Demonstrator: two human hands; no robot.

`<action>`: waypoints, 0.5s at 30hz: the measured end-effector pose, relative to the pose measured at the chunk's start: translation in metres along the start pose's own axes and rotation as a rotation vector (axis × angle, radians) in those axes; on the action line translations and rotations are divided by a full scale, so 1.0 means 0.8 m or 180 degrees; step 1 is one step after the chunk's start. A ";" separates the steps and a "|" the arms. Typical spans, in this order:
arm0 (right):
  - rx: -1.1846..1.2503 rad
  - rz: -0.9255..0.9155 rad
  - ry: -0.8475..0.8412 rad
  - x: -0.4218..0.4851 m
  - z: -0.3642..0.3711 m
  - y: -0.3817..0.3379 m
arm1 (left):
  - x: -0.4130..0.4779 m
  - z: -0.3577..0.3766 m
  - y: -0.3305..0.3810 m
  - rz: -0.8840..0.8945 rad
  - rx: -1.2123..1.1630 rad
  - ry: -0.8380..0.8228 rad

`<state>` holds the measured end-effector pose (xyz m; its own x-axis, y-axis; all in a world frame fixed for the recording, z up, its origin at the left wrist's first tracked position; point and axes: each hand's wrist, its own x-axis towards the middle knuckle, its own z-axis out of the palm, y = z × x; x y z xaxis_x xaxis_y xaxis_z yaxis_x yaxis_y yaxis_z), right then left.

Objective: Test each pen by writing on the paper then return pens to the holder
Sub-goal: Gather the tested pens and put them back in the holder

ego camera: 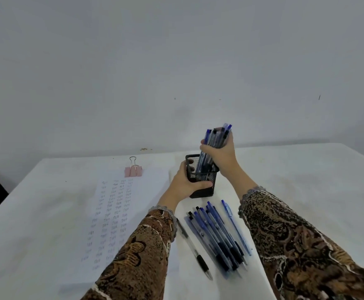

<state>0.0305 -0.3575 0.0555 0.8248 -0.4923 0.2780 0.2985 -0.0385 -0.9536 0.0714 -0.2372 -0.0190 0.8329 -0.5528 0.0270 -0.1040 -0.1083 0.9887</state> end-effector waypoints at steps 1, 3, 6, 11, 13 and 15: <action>-0.0107 0.0092 -0.0174 -0.002 -0.001 0.007 | 0.000 0.000 0.000 0.0014 0.0028 -0.0004; -0.0273 0.0328 -0.0415 -0.005 -0.002 0.018 | 0.000 0.000 0.001 0.0029 0.0043 -0.0026; -0.0324 0.0582 -0.0493 -0.005 -0.002 0.022 | 0.000 0.000 -0.001 0.0025 0.0046 -0.0023; -0.0570 0.0607 -0.0558 -0.005 -0.001 0.019 | 0.000 0.000 0.001 0.0040 0.0141 -0.0026; -0.0722 0.0517 -0.0497 -0.006 -0.003 0.018 | 0.000 -0.001 0.001 0.0003 0.0166 -0.0051; -0.0958 0.0153 -0.0451 -0.006 -0.004 0.016 | 0.001 -0.001 0.002 -0.0025 0.0190 -0.0055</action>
<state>0.0286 -0.3584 0.0412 0.8995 -0.3747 0.2249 0.1197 -0.2836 -0.9514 0.0721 -0.2367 -0.0170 0.8244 -0.5658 0.0163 -0.1302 -0.1616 0.9782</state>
